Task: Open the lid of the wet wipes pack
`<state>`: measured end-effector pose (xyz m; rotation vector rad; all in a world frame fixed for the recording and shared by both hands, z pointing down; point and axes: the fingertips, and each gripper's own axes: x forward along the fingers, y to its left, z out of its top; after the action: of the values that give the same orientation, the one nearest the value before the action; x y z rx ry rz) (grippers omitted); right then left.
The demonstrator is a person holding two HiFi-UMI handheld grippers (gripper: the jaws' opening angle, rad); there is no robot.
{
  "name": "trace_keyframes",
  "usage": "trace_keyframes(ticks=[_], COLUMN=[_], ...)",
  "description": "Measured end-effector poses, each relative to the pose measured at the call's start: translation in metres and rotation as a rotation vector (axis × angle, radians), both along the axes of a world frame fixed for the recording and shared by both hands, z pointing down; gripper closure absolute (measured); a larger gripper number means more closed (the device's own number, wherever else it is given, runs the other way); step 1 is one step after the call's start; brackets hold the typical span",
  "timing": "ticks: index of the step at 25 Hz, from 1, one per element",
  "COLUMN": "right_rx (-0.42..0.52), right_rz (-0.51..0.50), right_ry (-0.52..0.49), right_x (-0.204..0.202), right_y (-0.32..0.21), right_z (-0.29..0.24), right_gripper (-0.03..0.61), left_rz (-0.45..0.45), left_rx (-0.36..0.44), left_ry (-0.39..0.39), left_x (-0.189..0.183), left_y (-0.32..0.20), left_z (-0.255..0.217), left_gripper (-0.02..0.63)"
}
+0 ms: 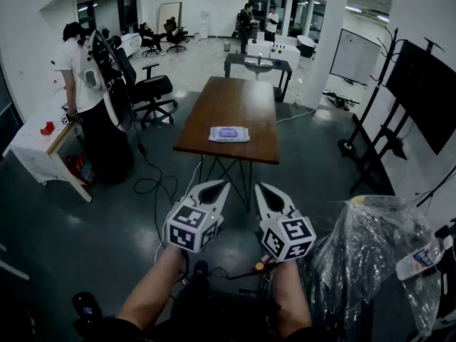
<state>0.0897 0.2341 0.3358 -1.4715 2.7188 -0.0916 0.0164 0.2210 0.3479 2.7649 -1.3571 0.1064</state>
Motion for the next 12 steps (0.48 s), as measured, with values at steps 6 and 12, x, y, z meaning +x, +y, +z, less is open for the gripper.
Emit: trace_keyframes(ticks=[6,12], right_rx=[0.005,0.008], right_rz=[-0.005,-0.008], right_ry=[0.000,0.007], right_x=[-0.003,-0.005], right_y=[-0.008,-0.015], right_z=[-0.004,-0.005], right_gripper=[0.568,0.568], left_rz=[-0.001,0.002], left_rx=[0.006,0.002], left_ry=[0.006,0.010], left_x=[-0.002,-0.002], left_y=[-0.009,-0.017], left_z=[-0.004,-0.003], left_gripper=[0.607,0.607])
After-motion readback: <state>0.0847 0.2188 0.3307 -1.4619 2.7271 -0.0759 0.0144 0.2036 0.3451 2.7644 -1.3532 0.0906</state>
